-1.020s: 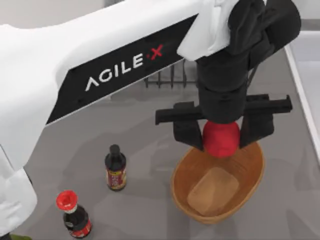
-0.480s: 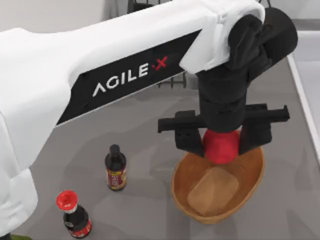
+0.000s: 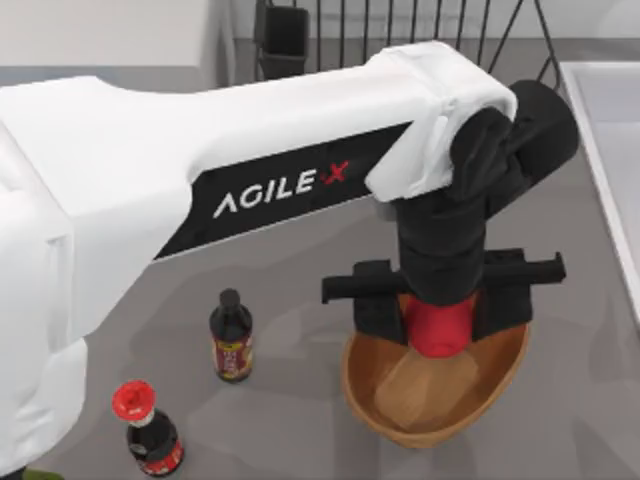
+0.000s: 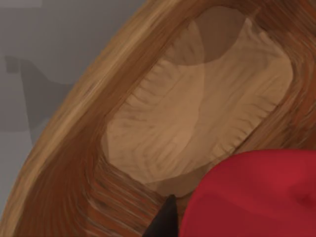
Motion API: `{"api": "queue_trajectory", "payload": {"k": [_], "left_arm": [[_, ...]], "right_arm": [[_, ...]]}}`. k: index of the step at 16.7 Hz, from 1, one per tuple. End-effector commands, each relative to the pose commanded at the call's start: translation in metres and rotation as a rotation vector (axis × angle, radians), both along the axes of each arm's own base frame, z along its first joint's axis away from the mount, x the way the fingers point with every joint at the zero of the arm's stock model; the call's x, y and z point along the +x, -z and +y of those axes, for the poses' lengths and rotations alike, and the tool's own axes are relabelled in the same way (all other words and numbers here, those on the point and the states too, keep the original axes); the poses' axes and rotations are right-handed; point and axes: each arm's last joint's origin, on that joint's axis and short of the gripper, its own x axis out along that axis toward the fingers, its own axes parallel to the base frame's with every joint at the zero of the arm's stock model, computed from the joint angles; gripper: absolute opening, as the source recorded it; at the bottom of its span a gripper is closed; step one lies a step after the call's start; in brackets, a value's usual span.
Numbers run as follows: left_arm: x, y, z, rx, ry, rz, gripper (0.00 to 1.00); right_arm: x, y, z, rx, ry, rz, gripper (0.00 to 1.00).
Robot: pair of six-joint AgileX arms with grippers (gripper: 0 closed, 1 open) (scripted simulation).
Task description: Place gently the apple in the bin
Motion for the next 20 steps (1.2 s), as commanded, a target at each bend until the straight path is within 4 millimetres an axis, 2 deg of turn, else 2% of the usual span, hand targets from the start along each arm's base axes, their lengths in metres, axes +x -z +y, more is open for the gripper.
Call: {"api": "queue_trajectory", "payload": {"k": [2,15,20], "left_arm": [[0.0,0.0,0.0,0.0,0.0,0.0,0.0],[0.0,0.0,0.0,0.0,0.0,0.0,0.98],[0.0,0.0,0.0,0.0,0.0,0.0,1.0]], "right_arm": [[0.0,0.0,0.0,0.0,0.0,0.0,1.0],[0.0,0.0,0.0,0.0,0.0,0.0,1.0],[0.0,0.0,0.0,0.0,0.0,0.0,1.0]]}}
